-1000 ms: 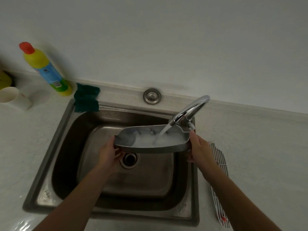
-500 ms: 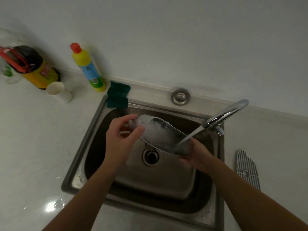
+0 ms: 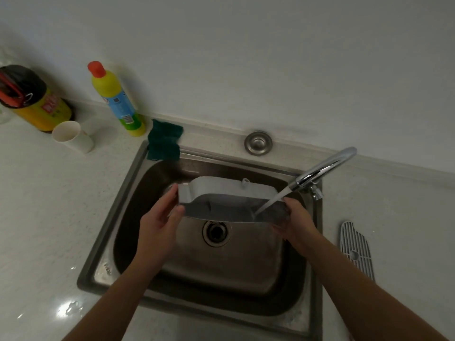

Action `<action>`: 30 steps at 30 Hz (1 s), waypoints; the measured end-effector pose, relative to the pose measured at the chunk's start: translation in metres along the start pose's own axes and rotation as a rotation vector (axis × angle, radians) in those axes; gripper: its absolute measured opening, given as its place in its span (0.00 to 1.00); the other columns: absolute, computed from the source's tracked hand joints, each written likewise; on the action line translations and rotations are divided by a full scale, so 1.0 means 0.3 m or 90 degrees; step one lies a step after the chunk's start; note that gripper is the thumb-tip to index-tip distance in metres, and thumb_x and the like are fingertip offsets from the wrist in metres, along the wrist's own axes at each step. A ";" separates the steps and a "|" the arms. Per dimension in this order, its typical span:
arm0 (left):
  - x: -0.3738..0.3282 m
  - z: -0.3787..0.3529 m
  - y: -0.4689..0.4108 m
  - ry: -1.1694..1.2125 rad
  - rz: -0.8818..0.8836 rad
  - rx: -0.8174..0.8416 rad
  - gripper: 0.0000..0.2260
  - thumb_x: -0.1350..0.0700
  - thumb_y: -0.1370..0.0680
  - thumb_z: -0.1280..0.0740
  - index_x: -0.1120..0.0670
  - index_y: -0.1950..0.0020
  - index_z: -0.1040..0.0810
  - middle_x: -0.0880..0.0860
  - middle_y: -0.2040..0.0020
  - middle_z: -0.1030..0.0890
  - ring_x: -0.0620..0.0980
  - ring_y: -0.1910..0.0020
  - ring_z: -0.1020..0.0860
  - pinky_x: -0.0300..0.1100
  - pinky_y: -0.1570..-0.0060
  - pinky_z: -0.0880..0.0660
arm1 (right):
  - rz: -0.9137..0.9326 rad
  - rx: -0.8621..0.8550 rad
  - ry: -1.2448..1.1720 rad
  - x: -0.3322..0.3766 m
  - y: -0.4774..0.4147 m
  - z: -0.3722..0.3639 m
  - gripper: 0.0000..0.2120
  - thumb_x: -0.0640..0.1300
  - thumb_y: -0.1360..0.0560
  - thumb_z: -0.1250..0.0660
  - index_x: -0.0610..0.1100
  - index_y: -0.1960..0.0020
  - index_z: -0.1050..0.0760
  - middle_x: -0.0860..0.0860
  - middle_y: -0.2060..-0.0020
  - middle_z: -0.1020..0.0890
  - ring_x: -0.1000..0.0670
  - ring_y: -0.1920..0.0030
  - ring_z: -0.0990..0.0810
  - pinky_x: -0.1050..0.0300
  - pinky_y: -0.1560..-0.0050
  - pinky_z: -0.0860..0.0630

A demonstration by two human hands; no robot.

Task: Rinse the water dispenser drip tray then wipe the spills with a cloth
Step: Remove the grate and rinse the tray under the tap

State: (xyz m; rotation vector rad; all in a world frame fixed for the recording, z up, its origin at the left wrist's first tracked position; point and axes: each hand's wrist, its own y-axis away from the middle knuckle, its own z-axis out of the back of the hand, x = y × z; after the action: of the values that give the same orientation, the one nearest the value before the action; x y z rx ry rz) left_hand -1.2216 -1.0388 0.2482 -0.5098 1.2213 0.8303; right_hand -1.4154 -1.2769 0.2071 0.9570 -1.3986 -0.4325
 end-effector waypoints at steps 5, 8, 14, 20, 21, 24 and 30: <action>0.108 -0.035 0.025 0.031 0.133 0.014 0.25 0.57 0.15 0.38 0.25 0.31 0.30 0.33 0.36 0.24 0.33 0.38 0.23 0.37 0.44 0.20 | 0.187 -0.029 0.093 -0.007 0.105 0.040 0.10 0.49 0.19 0.33 0.55 0.38 0.25 0.50 0.41 0.21 0.46 0.42 0.19 0.49 0.54 0.15; 0.166 -0.081 0.029 0.088 0.228 0.032 0.23 0.58 0.15 0.39 0.26 0.35 0.26 0.35 0.36 0.23 0.38 0.39 0.21 0.42 0.44 0.22 | 0.278 -0.052 0.120 -0.017 0.163 0.059 0.12 0.48 0.20 0.31 0.59 0.38 0.26 0.56 0.41 0.19 0.51 0.44 0.17 0.53 0.52 0.15; 0.204 -0.174 0.024 0.166 0.357 0.070 0.17 0.56 0.15 0.40 0.40 0.31 0.22 0.40 0.41 0.15 0.44 0.40 0.17 0.44 0.47 0.20 | 0.336 -0.131 0.181 -0.023 0.220 0.093 0.26 0.50 0.22 0.28 0.55 0.28 0.32 0.57 0.34 0.24 0.50 0.35 0.22 0.43 0.38 0.20; 0.157 -0.186 0.010 0.194 0.333 0.024 0.16 0.56 0.15 0.38 0.39 0.33 0.22 0.42 0.41 0.17 0.44 0.43 0.17 0.42 0.50 0.20 | 0.294 -0.135 0.175 -0.027 0.214 0.128 0.20 0.52 0.21 0.30 0.52 0.31 0.28 0.54 0.42 0.19 0.49 0.42 0.17 0.40 0.41 0.19; 0.151 -0.177 0.005 0.195 0.316 0.014 0.16 0.57 0.15 0.38 0.41 0.32 0.22 0.43 0.41 0.17 0.45 0.42 0.17 0.43 0.49 0.20 | 0.285 -0.130 0.181 -0.028 0.207 0.133 0.19 0.51 0.21 0.31 0.52 0.31 0.27 0.53 0.42 0.18 0.48 0.43 0.17 0.40 0.41 0.19; 0.134 -0.141 -0.009 0.185 0.253 -0.015 0.15 0.59 0.16 0.37 0.43 0.36 0.19 0.45 0.41 0.16 0.46 0.42 0.17 0.46 0.47 0.19 | 0.258 -0.097 0.161 -0.029 0.194 0.134 0.17 0.46 0.19 0.33 0.52 0.31 0.26 0.51 0.41 0.18 0.47 0.41 0.18 0.43 0.42 0.19; 0.153 -0.121 0.004 0.196 0.250 -0.054 0.14 0.57 0.15 0.39 0.41 0.41 0.18 0.45 0.40 0.17 0.44 0.41 0.18 0.45 0.43 0.21 | 0.308 -0.092 0.161 -0.021 0.211 0.081 0.18 0.43 0.18 0.35 0.57 0.30 0.27 0.54 0.39 0.19 0.50 0.38 0.20 0.45 0.38 0.22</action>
State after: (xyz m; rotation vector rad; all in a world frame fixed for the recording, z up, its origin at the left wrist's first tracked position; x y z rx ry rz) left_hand -1.2395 -1.0521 0.1941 -0.4846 1.6059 1.1698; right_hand -1.4567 -1.2431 0.2495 0.5097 -1.2939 -0.0452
